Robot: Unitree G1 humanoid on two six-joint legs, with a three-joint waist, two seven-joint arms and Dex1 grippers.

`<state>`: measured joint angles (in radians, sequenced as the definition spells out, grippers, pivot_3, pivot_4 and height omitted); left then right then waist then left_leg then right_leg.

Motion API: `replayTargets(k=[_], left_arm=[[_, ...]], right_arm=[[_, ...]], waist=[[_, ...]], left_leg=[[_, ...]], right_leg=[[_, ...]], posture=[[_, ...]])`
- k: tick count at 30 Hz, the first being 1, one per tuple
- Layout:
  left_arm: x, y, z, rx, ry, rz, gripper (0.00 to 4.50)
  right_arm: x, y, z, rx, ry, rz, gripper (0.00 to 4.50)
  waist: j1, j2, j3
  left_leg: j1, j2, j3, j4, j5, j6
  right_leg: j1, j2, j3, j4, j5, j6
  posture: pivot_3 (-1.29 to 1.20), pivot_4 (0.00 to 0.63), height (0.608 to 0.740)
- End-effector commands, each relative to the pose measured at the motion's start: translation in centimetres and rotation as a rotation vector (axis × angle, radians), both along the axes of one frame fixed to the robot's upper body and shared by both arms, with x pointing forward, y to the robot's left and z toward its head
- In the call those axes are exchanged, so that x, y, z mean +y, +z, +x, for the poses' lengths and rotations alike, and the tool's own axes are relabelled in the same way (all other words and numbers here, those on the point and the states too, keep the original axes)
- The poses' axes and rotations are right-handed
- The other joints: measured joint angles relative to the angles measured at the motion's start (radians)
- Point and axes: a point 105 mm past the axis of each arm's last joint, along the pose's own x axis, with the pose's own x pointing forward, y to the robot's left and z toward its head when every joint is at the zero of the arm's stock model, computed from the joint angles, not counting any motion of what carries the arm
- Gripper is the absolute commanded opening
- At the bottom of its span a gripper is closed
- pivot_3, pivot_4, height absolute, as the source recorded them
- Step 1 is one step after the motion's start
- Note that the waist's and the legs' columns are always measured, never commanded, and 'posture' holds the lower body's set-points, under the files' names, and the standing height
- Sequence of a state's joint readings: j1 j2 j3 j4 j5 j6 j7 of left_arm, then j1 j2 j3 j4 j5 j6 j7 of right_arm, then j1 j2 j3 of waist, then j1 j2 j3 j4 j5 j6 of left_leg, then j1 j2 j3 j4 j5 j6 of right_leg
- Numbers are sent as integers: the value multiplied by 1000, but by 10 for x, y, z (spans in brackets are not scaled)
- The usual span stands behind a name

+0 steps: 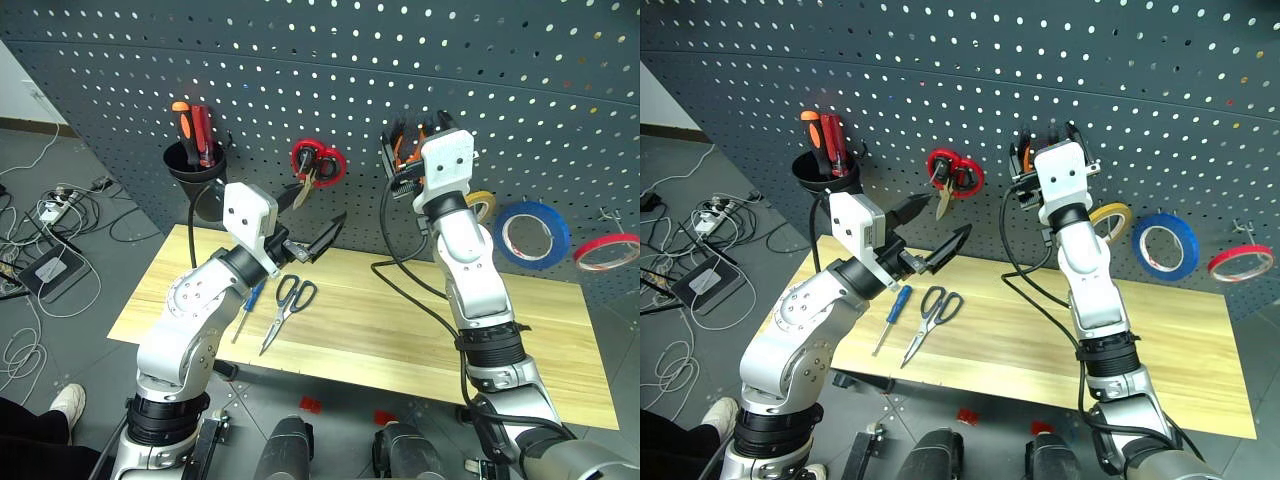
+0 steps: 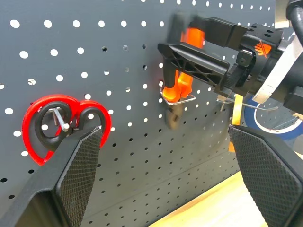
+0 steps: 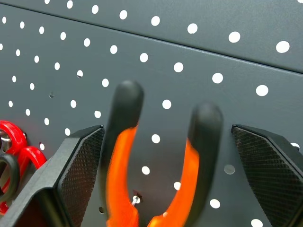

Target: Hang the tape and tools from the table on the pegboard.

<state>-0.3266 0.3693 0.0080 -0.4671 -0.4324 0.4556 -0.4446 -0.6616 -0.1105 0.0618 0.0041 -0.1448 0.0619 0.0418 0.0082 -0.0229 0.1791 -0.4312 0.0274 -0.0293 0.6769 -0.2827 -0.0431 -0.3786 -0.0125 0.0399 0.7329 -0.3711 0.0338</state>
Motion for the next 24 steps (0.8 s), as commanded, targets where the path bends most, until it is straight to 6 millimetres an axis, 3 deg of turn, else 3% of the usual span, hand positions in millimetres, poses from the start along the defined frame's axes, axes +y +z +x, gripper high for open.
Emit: replayTargets(k=[1,8,14,19,24], left_arm=[[-4,11,-7,-45,-20,-9,4500],[-4,10,-7,-39,-27,-8,4500],[-10,0,-11,-12,-50,-7,4500],[-13,-2,-13,-1,-58,-13,4500],[1,-34,-5,96,61,37,4500]], right_arm=[[-5,17,-9,-67,-17,13,4447],[-13,19,-23,-86,-11,-5,4447],[0,4,-55,12,255,-17,4447],[2,-6,-66,83,344,-28,4447],[0,-34,-84,195,448,-167,4447]], waist=[[0,0,1],[0,1,3],[-2,3,5],[-7,6,9],[-7,8,15]], left_leg=[[0,0,0,0,0,0],[0,0,-2,0,0,0],[0,0,-5,0,0,1],[-1,1,-8,0,-1,1],[-1,0,-10,1,-1,2]], right_leg=[[0,0,0,0,0,0],[2,0,1,-1,0,0],[6,1,1,-7,0,0],[11,4,1,-16,0,0],[15,4,2,-18,0,0]], posture=[[121,236,740],[108,235,740],[90,238,740],[75,244,740],[46,265,740]])
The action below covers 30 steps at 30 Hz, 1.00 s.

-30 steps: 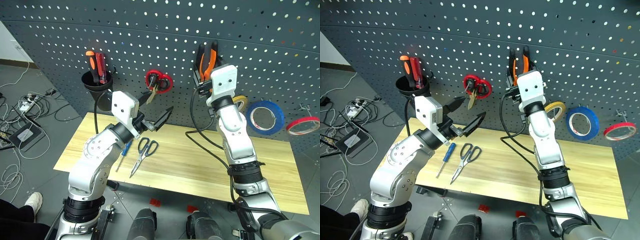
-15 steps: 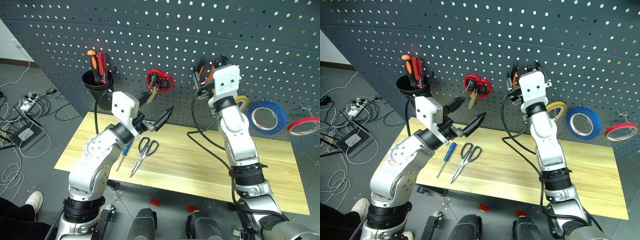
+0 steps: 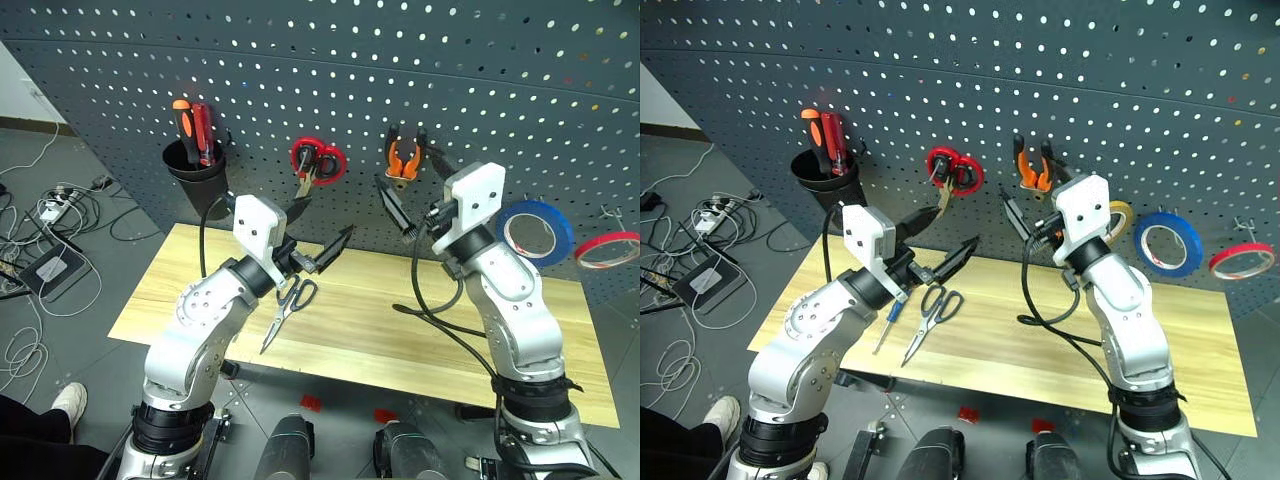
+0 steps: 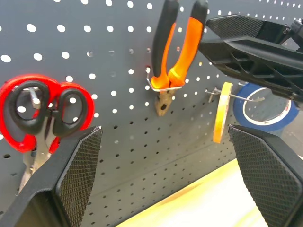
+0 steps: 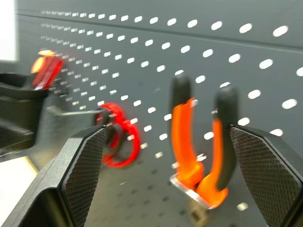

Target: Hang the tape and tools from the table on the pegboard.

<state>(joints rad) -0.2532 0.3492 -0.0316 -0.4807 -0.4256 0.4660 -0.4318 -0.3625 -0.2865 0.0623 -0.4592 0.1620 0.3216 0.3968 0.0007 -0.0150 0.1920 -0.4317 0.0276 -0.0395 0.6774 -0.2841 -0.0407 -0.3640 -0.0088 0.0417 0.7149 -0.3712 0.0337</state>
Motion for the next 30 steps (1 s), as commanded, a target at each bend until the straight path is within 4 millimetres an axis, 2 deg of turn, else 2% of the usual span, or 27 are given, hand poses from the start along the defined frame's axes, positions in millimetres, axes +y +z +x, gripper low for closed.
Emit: replayTargets(k=[1,6,9,12,17,20,25,30], left_arm=[[10,-19,2,35,93,69,4500],[24,-49,2,138,186,97,4500],[47,-87,-2,290,290,154,4500],[68,-107,-5,379,361,200,4500],[90,-120,-9,438,391,275,4500],[100,-119,-4,435,381,319,4500],[103,-120,5,447,364,337,4500],[93,-129,14,508,301,288,4500]], right_arm=[[0,-6,-21,8,96,-90,4447],[-2,-26,-41,79,208,-198,4447],[0,-44,-58,136,302,-269,4447],[4,-49,-69,157,363,-289,4447],[10,-59,-81,189,423,-320,4447],[14,-61,-79,191,417,-333,4447],[20,-61,-78,198,417,-328,4447],[22,-58,-77,212,414,-316,4447]], waist=[[0,2,6],[-3,3,41],[-6,3,66],[-9,3,93],[-7,2,125],[-5,3,149],[-3,2,177],[-3,1,202]], left_leg=[[0,0,0,0,0,1],[1,0,-3,1,-1,1],[2,0,-4,2,-1,2],[2,0,-6,2,-1,2],[1,0,-8,3,-1,1],[1,0,-8,3,-1,1],[1,0,-8,4,0,1],[0,-1,-8,4,0,1]], right_leg=[[0,0,0,-1,0,0],[4,1,0,-4,0,0],[9,1,1,-7,0,0],[13,2,0,-14,0,0],[13,3,0,-15,0,0],[14,3,0,-16,0,0],[13,3,-1,-15,0,0],[11,3,-1,-8,0,0]], posture=[[43,270,740],[19,311,740],[11,343,740],[9,369,740],[17,415,740],[22,432,740],[17,453,740],[3,483,740]])
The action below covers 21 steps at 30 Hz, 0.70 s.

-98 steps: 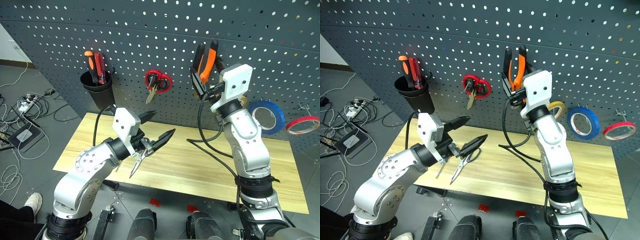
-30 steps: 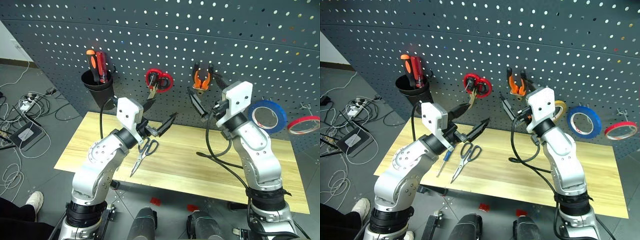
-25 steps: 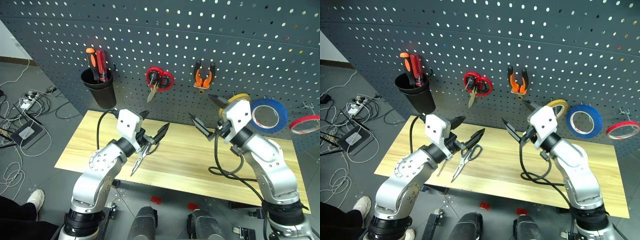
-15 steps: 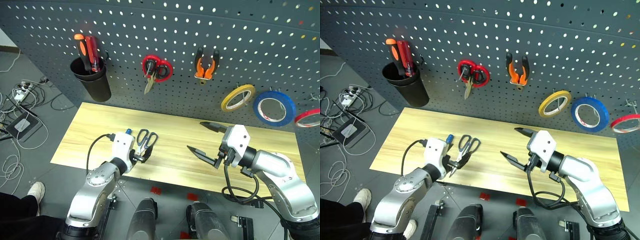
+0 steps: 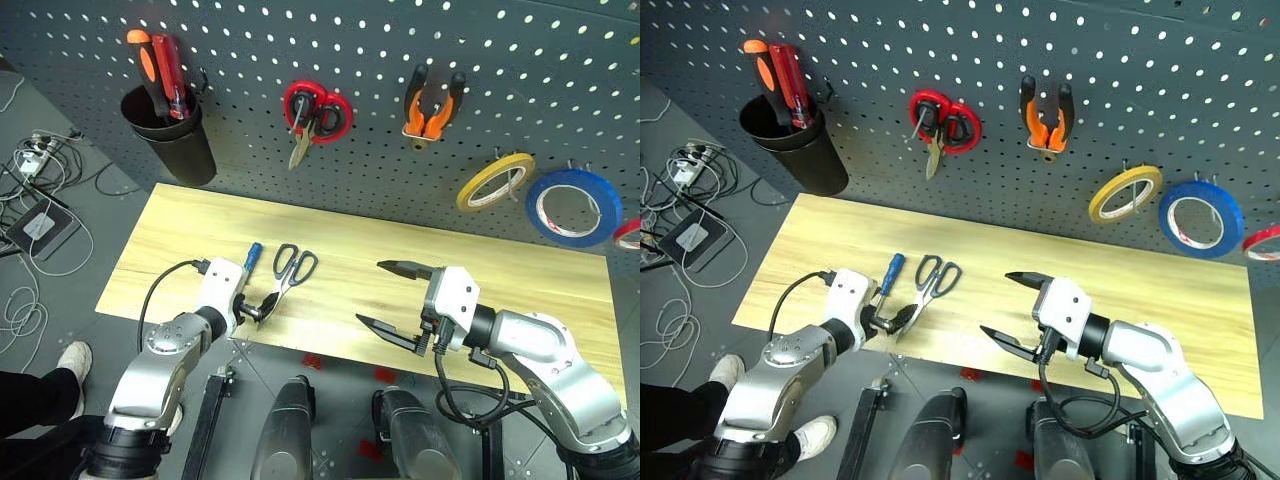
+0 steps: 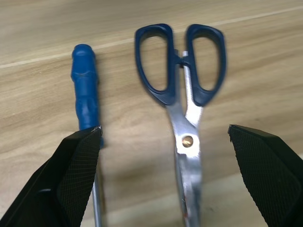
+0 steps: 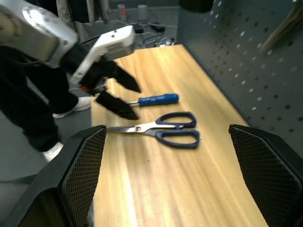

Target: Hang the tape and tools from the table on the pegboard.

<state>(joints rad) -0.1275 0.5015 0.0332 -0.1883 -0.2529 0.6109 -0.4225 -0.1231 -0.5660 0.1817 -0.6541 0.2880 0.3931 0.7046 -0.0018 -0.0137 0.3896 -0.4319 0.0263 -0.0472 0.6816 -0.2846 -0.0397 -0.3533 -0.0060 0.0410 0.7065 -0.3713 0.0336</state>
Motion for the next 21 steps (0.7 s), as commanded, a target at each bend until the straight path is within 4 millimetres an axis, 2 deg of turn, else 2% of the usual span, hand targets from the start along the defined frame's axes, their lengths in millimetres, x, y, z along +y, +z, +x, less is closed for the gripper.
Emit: replayTargets(k=[1,10,17,21], left_arm=[[-6,-11,0,53,-40,-24,4500],[-15,-15,10,84,-87,0,4500],[-13,-18,9,114,-90,45,4500],[-11,-17,9,121,-88,68,3606]], right_arm=[[4,9,-7,-25,16,15,4447],[3,6,-4,-22,5,2,4447],[4,6,1,-23,-11,11,4447],[4,6,4,-24,-20,14,4500]], waist=[[-1,-1,8],[-1,-3,43],[0,-2,44],[-1,-2,49]], left_leg=[[0,0,0,0,0,0],[-1,0,-2,0,0,0],[-1,0,-2,0,0,0],[0,0,-2,0,0,0]], right_leg=[[-1,0,0,3,0,0],[-2,0,-1,6,0,0],[-2,0,-1,6,0,0],[-3,0,-1,6,0,0]], posture=[[2,485,740],[-6,516,740],[-3,525,740],[-4,527,740]])
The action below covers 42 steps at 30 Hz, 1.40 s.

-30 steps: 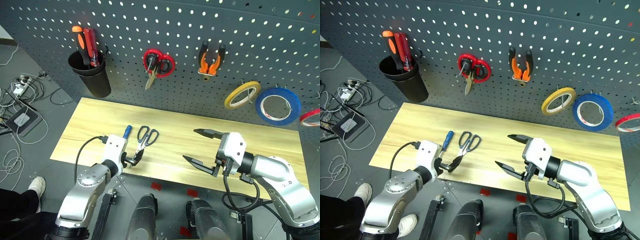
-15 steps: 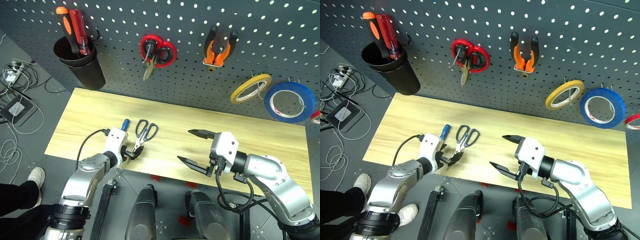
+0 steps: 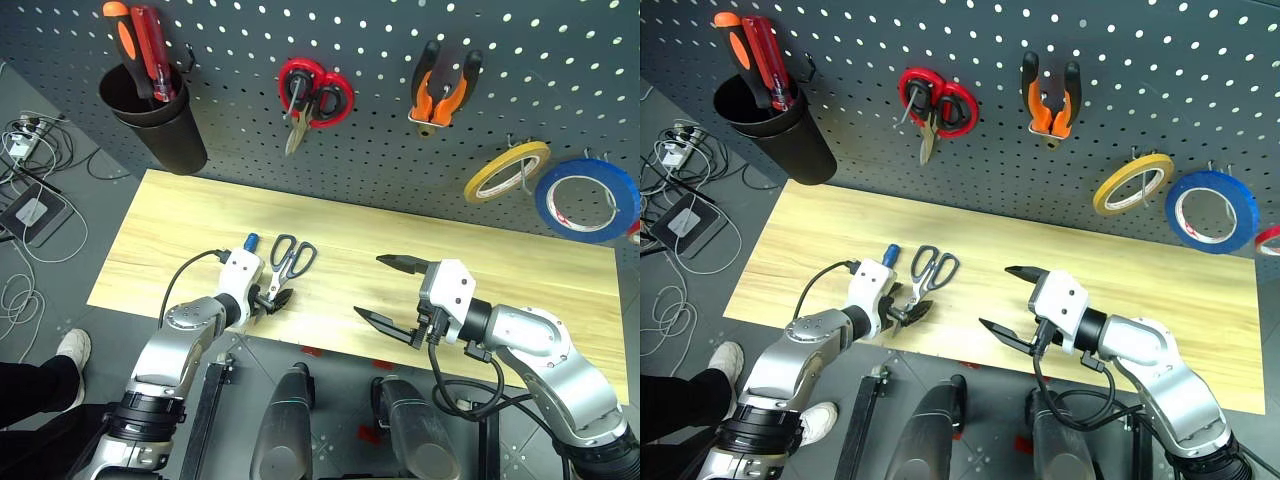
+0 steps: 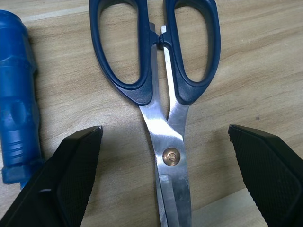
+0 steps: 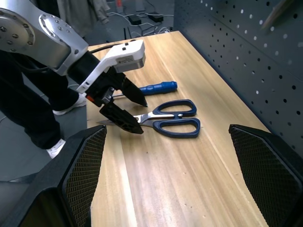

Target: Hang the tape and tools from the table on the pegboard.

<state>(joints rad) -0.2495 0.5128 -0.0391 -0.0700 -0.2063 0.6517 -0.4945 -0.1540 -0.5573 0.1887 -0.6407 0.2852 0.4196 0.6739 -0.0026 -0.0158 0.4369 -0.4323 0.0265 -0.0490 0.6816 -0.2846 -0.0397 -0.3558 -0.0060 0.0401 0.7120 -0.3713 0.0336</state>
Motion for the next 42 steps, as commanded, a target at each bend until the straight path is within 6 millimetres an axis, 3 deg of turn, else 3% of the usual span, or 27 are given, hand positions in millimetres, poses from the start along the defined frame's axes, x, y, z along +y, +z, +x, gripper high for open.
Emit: replayTargets(k=[1,10,20,27,31,37,42], left_arm=[[1,-9,-7,46,-7,31,3368],[1,-5,-6,37,2,8,658],[-5,7,-4,-55,-33,43,600],[-19,20,-16,-146,-98,4,600],[-17,26,-19,-210,-55,-13,600],[-23,34,-23,-300,-46,-10,600],[-32,52,-27,-436,-27,-50,600]], right_arm=[[3,4,-2,-24,8,12,4500],[1,5,4,-21,-14,24,4500],[-1,3,5,-26,-21,20,4500],[-7,4,6,-50,-36,27,4500],[-11,11,-1,-34,-34,104,4500],[-23,26,-6,6,-31,286,4500],[-32,44,-13,-66,-17,409,4500]], waist=[[0,0,4],[1,0,12],[1,1,13],[0,1,12],[1,0,8],[0,-3,-24],[1,-4,-82]], left_leg=[[0,0,0,0,0,0],[0,0,0,0,0,0],[0,0,1,-1,0,0],[-1,1,2,-2,0,-1],[-2,1,2,-2,0,-1],[-3,2,3,-3,1,-2],[-4,0,5,-4,1,-2]], right_leg=[[0,0,0,0,0,0],[-1,0,0,-1,0,0],[-1,-1,0,-4,0,0],[-1,-2,-2,-8,0,0],[-1,-3,-4,-11,0,0],[-2,-8,-19,-13,0,0],[-2,-15,-33,-14,0,0]], posture=[[-2,527,740],[-4,531,740],[-7,502,740],[-6,426,740],[-3,372,740],[-2,290,740],[-1,213,740]])
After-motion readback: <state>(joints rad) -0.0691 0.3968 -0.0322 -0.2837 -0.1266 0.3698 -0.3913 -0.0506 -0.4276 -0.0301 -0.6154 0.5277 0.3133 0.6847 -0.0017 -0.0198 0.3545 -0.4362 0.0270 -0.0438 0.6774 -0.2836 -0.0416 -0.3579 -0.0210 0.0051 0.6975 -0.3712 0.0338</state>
